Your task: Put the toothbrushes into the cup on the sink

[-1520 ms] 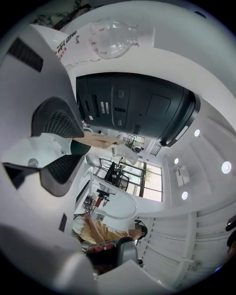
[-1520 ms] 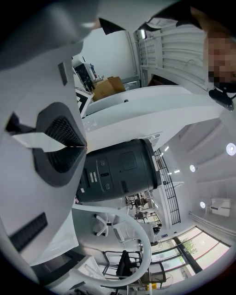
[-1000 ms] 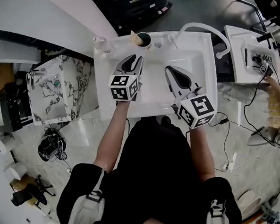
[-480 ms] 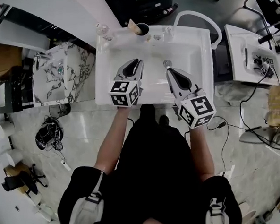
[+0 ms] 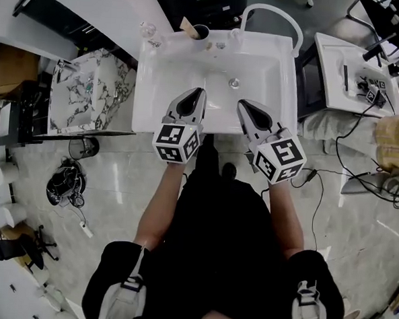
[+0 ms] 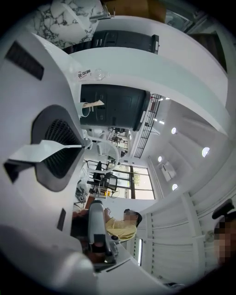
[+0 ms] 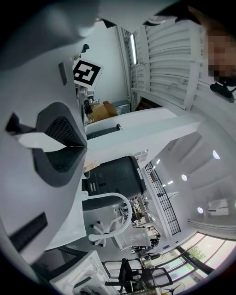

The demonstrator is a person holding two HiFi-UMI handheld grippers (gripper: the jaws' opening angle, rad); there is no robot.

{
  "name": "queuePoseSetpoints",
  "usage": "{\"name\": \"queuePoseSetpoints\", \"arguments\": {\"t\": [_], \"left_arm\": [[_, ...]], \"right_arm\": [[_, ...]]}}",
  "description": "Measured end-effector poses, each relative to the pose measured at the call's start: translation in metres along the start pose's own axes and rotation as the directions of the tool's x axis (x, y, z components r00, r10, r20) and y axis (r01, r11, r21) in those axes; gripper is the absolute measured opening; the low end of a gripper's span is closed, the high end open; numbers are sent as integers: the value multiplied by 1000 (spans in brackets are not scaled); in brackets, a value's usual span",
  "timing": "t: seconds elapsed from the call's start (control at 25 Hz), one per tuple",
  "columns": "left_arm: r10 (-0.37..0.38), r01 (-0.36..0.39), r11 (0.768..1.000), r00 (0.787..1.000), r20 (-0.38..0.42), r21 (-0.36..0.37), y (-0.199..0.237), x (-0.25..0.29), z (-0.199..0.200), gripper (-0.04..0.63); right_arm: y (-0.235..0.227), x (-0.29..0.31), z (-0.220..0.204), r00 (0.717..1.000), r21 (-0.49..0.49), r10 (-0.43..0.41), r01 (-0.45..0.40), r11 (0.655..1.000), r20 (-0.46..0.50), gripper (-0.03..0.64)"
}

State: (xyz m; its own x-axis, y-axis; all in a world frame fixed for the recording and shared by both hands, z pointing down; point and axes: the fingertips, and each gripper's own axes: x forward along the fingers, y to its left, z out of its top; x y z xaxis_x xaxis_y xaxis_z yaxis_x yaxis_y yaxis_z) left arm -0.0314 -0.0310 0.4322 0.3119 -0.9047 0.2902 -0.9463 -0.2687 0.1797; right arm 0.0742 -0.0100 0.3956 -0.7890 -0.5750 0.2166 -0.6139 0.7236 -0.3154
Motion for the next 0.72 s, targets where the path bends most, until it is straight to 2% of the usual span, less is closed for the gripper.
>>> {"name": "queuePoseSetpoints", "arguments": {"t": [0.32,0.72], "left_arm": [[-11,9,1000,996,87,26,-46,-47,23,17],[-38,33,999,991,131,42,-76,-88,35,14]], "right_arm": [[18,-32,0,999,-29,31,-31,999,17,31],[41,-46,3,997,-86,65,-62,994,42,29]]}}
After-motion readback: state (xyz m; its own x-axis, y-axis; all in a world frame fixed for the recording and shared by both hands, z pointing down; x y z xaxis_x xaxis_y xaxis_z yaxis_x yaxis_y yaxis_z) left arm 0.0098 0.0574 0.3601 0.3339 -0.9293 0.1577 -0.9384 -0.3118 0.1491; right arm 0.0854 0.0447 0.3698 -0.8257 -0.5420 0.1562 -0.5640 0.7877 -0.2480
